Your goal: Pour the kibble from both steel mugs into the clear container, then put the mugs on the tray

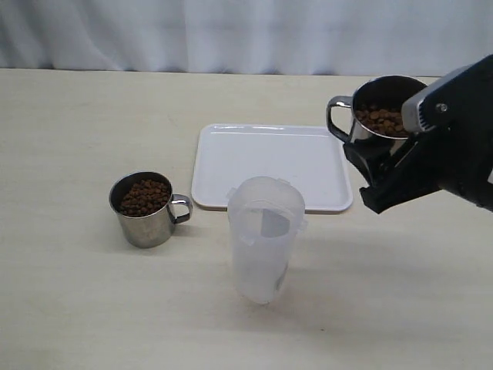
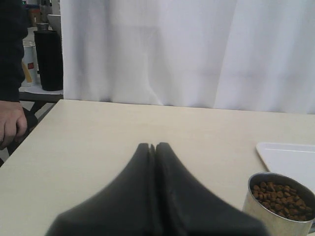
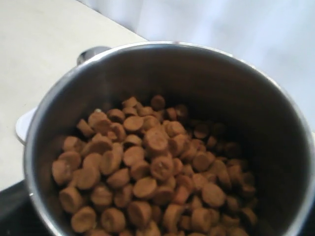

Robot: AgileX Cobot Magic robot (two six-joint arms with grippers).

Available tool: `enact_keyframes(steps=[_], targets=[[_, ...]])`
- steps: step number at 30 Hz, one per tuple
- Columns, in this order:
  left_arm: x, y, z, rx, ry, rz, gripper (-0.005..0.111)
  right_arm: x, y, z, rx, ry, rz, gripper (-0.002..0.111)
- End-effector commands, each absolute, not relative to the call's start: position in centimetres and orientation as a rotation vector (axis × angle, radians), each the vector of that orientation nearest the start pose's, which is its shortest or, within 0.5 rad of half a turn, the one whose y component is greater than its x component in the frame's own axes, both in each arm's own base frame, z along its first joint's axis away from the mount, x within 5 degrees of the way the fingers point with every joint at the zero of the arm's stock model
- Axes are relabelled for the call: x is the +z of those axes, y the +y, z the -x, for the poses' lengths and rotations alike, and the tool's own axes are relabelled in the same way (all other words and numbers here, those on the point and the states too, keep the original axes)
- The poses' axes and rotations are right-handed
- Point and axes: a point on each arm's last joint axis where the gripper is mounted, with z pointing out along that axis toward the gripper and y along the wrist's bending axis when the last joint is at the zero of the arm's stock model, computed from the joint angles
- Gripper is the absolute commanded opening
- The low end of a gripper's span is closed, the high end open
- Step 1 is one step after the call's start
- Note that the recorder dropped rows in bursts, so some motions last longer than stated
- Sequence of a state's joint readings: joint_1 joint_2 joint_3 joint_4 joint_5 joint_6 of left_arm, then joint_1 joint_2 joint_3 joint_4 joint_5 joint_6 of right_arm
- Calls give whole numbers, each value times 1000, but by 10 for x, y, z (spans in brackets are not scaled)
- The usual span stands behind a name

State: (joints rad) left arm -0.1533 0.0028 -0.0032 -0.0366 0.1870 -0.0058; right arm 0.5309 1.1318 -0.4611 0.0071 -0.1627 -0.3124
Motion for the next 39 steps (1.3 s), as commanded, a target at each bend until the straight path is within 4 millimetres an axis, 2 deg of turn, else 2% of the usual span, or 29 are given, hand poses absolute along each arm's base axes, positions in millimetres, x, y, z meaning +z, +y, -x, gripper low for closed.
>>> enact_keyframes(steps=[1,9,19,24,39], targets=[[197,-9,-55,-159,1657,-90,0,247,116,-188,123,1776,799,4],[197,-9,-55,-159,1657,-90,0,243,114,-187,213,1890,660,4],[197,-9,-55,-159,1657,-90,0,246,107,-189,327,1920,539,4],[197,-9,-55,-159,1657,-90,0,245,95,-194,283,1940,540,4],[197,-9,-55,-161,1657,-88,0,244,99,-191,276,1927,675,4]])
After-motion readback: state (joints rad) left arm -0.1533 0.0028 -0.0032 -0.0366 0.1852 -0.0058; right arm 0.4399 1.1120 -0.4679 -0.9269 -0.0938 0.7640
